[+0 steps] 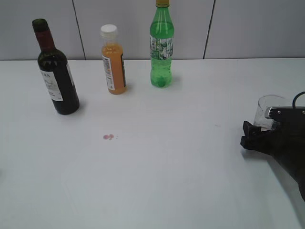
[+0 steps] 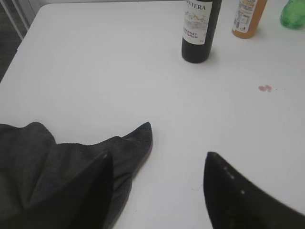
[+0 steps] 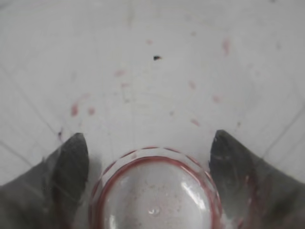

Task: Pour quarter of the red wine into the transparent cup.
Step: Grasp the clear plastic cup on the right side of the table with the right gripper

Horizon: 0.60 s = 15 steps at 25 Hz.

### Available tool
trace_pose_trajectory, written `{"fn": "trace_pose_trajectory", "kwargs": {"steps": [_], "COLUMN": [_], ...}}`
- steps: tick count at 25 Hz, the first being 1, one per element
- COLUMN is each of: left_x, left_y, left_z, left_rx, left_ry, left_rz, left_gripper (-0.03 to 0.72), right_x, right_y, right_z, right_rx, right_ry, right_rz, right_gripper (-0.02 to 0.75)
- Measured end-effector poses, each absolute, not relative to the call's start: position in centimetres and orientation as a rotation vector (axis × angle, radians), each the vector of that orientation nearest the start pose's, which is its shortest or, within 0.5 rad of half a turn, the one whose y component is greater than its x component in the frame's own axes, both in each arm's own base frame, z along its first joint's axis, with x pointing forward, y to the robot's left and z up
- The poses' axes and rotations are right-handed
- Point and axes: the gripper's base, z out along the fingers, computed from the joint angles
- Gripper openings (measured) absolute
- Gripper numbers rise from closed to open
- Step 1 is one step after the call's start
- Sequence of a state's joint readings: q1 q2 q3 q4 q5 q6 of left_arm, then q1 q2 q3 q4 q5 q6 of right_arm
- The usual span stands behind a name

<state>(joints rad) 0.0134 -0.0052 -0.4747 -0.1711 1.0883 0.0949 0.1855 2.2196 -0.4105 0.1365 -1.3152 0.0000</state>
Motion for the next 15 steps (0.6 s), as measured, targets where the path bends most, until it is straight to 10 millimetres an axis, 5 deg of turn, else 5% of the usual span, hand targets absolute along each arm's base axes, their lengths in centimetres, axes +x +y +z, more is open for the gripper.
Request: {"fn": "trace_pose_trajectory", "kwargs": {"steps": [7,15], "left_x": [-0.45,-0.45], "left_y": [-1.38,-1.38], "left_z": [26.90,26.90], "left_rx": [0.094,0.094], "left_ry": [2.080,2.080], "left_rz": [-0.141,-0.141], "left_gripper": [0.457,0.457], "right_x": [26.57,26.67], "right_y": [3.80,4.03], "right_z": [3.72,4.45], "right_rx": [-0.067,-0.083], "right_ry": [1.972,1.980], "right_rz": [0.015,0.037], "right_gripper": [0.552,0.549]}}
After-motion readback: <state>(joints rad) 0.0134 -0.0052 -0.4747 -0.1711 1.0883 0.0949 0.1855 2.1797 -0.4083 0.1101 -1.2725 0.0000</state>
